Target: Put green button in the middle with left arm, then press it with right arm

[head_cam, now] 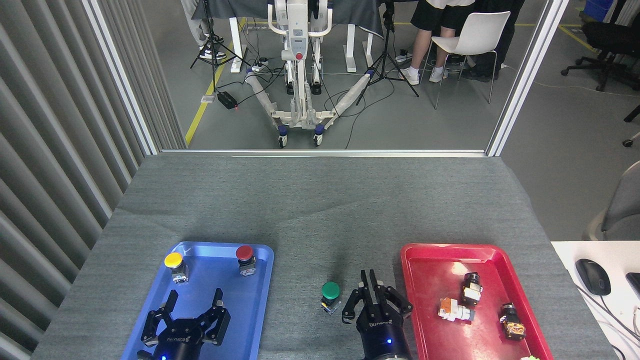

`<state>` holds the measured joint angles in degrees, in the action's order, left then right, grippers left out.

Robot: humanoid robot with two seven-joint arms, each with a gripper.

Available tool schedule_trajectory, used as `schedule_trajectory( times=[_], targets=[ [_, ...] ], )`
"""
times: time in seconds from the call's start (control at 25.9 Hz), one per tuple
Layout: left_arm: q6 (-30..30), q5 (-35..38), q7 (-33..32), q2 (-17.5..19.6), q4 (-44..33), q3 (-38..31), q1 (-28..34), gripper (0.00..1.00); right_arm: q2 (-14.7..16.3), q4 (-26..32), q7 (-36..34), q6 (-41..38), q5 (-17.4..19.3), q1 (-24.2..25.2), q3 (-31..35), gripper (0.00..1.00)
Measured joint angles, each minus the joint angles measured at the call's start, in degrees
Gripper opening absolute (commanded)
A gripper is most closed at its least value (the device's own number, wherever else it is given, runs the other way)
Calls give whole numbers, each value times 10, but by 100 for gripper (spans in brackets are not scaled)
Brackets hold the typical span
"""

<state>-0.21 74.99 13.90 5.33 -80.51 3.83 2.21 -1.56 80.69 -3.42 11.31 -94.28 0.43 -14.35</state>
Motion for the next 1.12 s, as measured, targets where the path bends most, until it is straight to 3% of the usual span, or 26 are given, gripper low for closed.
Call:
schedule_trajectory(
  times=[0.39,0.93,1.12],
  targets=[
    [-1,0,-2,0,2,-1,-1,99,44,59,-7,-72,53,51,92,100],
    [-20,0,-2,0,2,0,1,99,55,77,-6,-76,58,74,116,100],
    [-61,5,0,0,18,2,-6,99,55,79,-6,-75,58,74,116,100]
  ],
)
